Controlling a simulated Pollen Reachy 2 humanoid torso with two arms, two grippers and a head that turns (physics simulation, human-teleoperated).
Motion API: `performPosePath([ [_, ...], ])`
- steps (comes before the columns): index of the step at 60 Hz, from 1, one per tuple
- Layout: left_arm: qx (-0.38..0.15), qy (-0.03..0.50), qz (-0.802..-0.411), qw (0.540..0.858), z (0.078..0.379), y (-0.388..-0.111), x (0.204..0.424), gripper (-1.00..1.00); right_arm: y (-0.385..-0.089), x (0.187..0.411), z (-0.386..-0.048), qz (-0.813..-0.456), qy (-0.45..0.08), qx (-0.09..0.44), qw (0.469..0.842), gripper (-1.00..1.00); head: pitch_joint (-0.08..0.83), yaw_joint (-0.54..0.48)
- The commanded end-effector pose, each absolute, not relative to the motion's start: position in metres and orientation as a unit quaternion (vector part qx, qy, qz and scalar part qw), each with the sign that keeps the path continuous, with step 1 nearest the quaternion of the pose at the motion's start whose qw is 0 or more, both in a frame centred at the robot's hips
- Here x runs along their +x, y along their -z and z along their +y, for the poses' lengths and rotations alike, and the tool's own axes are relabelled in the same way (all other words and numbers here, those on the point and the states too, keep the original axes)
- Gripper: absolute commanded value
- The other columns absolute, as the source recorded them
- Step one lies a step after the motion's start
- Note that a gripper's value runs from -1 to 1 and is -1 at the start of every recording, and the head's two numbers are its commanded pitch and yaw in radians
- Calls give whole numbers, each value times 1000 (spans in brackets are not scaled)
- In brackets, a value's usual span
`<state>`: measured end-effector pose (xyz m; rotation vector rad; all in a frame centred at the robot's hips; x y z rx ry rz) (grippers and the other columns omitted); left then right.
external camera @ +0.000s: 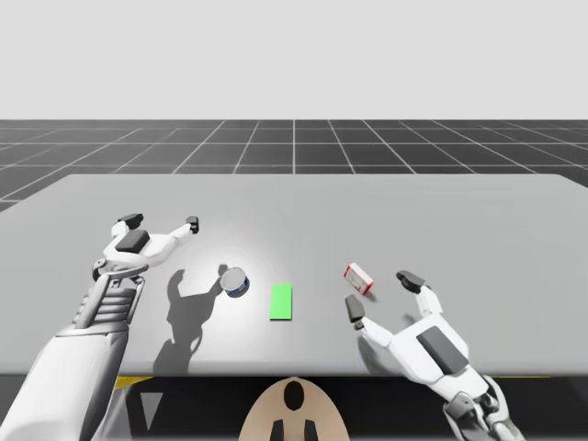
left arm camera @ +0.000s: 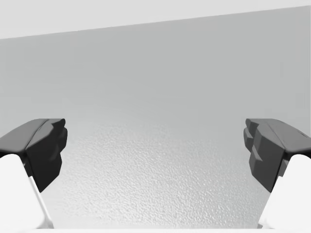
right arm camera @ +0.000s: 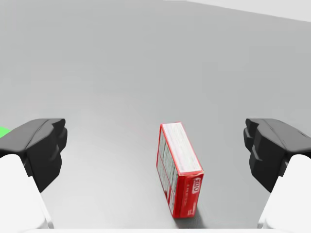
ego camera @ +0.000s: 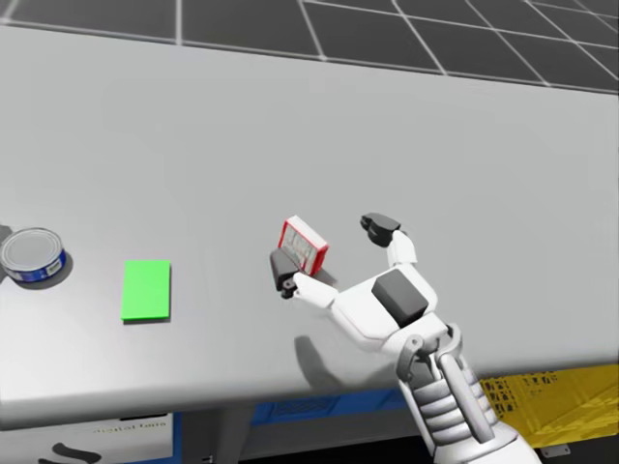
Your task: Look at the card. If it is red, pick the object on the left. If it is green, pick the object on the right.
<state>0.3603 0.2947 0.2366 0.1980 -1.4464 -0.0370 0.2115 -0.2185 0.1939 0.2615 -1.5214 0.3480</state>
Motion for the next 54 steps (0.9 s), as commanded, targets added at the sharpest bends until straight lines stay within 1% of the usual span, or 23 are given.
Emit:
performPosePath([
  [1, 91, 18, -660, 745, 294, -236, 360, -1000, -171, 217, -225, -651, -164, 143, 727, -1000, 674, -287],
  [10, 91, 18, -660, 745, 294, -236, 360, -1000, -159, 231, -228, -640, -155, 134, 740, -1000, 672, -288],
  [14, 91, 18, -660, 745, 294, -236, 360, -1000, -155, 237, -228, -630, -153, 138, 748, -1000, 669, -289],
  [15, 91, 18, -660, 745, 294, -236, 360, -1000, -151, 241, -228, -623, -155, 143, 753, -1000, 667, -289],
  [18, 91, 17, -660, 745, 294, -236, 360, -1000, -149, 245, -229, -619, -152, 151, 756, -1000, 666, -288],
  [19, 91, 17, -661, 744, 294, -236, 360, -1000, -148, 249, -229, -614, -149, 159, 759, -1000, 665, -287],
  [22, 91, 16, -662, 744, 294, -237, 360, -1000, -147, 255, -230, -613, -143, 163, 760, -1000, 663, -285],
  [26, 91, 16, -662, 744, 294, -237, 360, -1000, -144, 267, -229, -602, -135, 169, 769, -1000, 660, -285],
  [33, 90, 16, -662, 744, 294, -237, 360, -1000, -140, 282, -225, -591, -140, 172, 776, -1000, 660, -287],
  [36, 90, 16, -662, 744, 294, -237, 360, -1000, -138, 287, -223, -583, -135, 184, 780, -1000, 662, -287],
  [45, 91, 18, -662, 744, 293, -236, 360, -1000, -137, 294, -217, -577, -141, 184, 783, -1000, 662, -285],
  [49, 92, 18, -662, 744, 293, -236, 360, -1000, -135, 295, -216, -564, -150, 179, 792, -1000, 661, -286],
  [51, 92, 19, -662, 744, 293, -235, 360, -1000, -134, 294, -216, -559, -153, 174, 796, -919, 661, -286],
  [52, 92, 19, -662, 744, 293, -235, 360, -1000, -134, 294, -216, -559, -154, 172, 797, -790, 661, -286],
  [54, 92, 19, -661, 744, 292, -235, 360, -1000, -134, 293, -217, -556, -148, 167, 801, -351, 660, -287],
])
